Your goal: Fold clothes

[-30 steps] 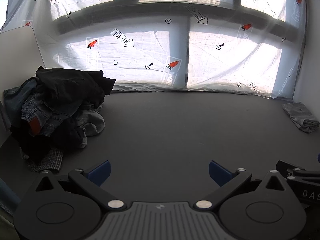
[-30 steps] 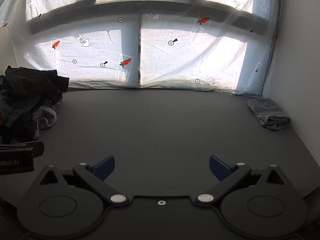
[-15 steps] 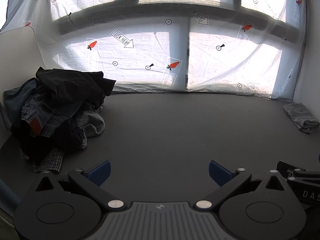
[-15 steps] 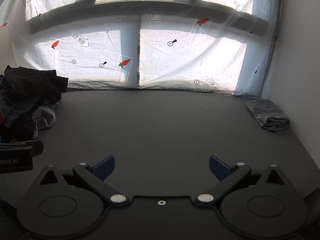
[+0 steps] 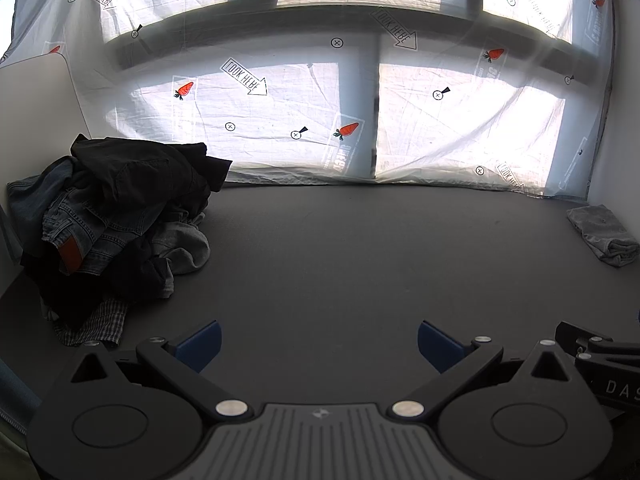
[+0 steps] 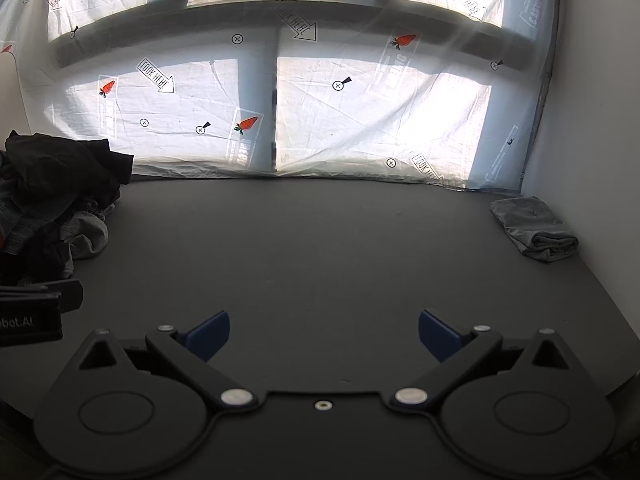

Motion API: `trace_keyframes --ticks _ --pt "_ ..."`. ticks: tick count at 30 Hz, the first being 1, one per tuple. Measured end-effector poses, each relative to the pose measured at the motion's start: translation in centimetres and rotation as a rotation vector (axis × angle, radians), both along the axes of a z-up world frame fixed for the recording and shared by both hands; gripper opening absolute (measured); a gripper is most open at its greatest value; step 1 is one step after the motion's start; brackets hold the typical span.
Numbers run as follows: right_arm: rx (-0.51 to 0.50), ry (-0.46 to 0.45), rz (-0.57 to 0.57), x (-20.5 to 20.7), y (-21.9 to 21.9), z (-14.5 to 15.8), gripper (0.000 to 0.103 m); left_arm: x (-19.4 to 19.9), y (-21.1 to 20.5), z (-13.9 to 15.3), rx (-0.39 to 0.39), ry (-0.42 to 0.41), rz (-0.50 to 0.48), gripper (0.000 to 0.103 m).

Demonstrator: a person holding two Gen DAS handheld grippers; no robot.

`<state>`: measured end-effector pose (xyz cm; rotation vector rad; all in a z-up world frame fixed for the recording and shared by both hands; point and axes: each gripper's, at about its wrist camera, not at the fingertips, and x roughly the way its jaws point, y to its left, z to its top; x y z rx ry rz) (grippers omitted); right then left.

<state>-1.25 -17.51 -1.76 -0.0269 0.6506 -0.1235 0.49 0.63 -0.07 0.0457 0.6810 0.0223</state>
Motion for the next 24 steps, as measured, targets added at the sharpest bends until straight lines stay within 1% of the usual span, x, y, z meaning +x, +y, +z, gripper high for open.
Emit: trace_keyframes --ticks 24 --pt "0.0 0.006 -0.01 0.43 -0.26 -0.25 0.102 0.3 -0.07 -0.25 -0.001 0.003 0.0 0.103"
